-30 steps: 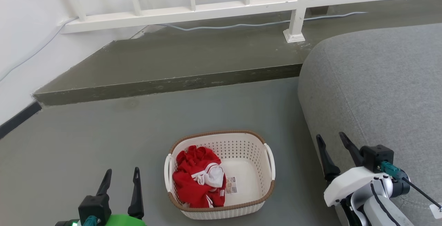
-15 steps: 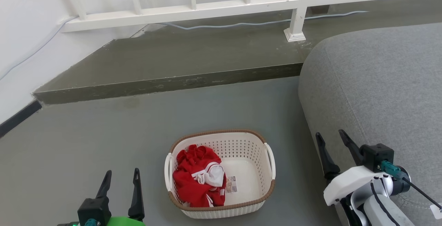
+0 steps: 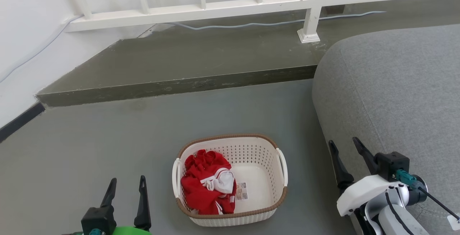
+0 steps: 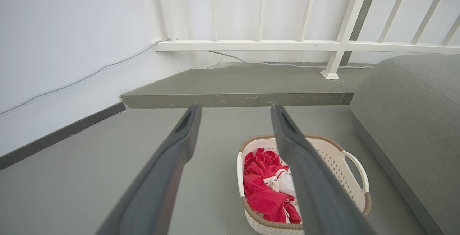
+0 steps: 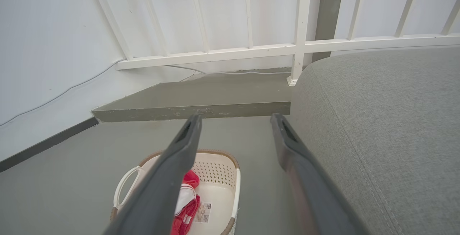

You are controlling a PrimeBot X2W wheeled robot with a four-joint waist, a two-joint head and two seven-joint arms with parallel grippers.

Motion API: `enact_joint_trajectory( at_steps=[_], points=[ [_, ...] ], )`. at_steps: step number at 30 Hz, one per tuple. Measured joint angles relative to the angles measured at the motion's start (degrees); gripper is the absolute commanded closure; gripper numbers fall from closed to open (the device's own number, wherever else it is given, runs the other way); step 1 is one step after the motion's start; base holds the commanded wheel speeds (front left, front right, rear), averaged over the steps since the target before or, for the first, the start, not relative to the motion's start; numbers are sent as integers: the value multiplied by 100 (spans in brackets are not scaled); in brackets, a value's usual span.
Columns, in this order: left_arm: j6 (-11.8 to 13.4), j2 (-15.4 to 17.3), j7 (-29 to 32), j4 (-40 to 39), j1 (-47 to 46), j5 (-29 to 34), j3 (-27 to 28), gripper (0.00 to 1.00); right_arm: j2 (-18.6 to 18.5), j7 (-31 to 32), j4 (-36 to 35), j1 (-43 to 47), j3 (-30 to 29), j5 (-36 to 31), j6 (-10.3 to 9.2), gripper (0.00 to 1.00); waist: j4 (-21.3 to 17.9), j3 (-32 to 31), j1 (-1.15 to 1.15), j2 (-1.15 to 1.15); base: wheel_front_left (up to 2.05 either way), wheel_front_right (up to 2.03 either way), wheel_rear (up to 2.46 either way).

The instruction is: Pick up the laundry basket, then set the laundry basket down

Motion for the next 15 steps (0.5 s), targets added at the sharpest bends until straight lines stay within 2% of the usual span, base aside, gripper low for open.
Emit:
enact_joint_trajectory(
  at_steps=[1, 2, 10, 15],
  points=[
    [0, -2, 0, 0, 1, 1, 0, 0, 4, 0, 0, 1, -3, 0, 0, 0, 2, 1, 0, 0, 0, 0, 0],
    [0, -3, 0, 0, 2, 1, -1, 100, 8, 0, 0, 2, -8, 0, 1, 100, 3, 3, 0, 0, 0, 0, 0],
    [-48, -40, 25, 225, 19, -104, -32, 100, 97, 21, 199, 230, -42, 121, 14, 100, 13, 7, 0, 0, 0, 0, 0],
    [-96, -42, 25, 180, 88, -435, -33, 100, 115, 141, 197, 225, -178, 425, 64, 100, 33, 13, 0, 0, 0, 0, 0]
  ],
)
